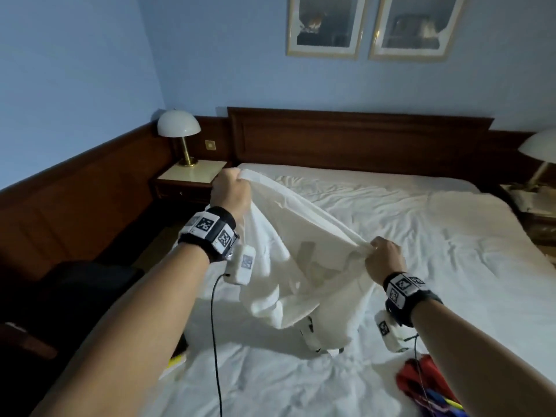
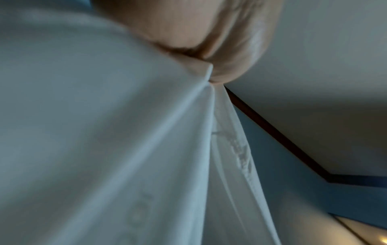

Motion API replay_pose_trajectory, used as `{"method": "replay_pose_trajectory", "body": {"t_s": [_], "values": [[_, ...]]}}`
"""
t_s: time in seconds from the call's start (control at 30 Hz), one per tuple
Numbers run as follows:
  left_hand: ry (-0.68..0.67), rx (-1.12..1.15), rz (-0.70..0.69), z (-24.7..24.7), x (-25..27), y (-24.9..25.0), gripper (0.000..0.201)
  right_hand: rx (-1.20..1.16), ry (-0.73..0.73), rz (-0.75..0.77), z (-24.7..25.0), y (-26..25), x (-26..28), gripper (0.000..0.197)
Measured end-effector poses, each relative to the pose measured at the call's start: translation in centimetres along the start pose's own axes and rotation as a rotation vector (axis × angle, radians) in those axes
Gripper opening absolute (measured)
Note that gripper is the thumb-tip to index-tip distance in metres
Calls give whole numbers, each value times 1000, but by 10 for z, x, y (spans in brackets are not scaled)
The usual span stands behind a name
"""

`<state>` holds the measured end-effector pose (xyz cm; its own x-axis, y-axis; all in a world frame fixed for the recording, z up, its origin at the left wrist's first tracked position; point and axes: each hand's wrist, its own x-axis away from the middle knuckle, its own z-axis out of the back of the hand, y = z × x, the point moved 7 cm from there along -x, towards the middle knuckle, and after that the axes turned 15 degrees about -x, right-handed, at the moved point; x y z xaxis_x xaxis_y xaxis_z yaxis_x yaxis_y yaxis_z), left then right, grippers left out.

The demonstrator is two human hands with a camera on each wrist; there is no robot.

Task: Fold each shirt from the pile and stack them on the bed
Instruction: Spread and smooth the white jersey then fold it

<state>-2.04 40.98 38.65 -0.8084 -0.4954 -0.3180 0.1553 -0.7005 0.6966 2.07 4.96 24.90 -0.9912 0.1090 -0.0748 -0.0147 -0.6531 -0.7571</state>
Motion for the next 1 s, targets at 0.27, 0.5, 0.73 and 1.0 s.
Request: {"method": "replay_pose_trajectory", "body": {"t_s": [0.27, 0.5, 0.73, 1.0], "values": [[-124, -115, 44, 53, 0, -30, 17, -261, 176, 64, 32, -21, 40, 30], [-179, -32, -147, 78, 20, -32, 35, -455, 91, -25, -7, -27, 65, 21], [-281, -132, -333, 71, 51, -31, 31, -84, -130, 119, -31, -86, 124, 19], [-376, -269, -404, 37, 97, -1, 15, -406, -98, 482, -78, -183, 173, 18]]}}
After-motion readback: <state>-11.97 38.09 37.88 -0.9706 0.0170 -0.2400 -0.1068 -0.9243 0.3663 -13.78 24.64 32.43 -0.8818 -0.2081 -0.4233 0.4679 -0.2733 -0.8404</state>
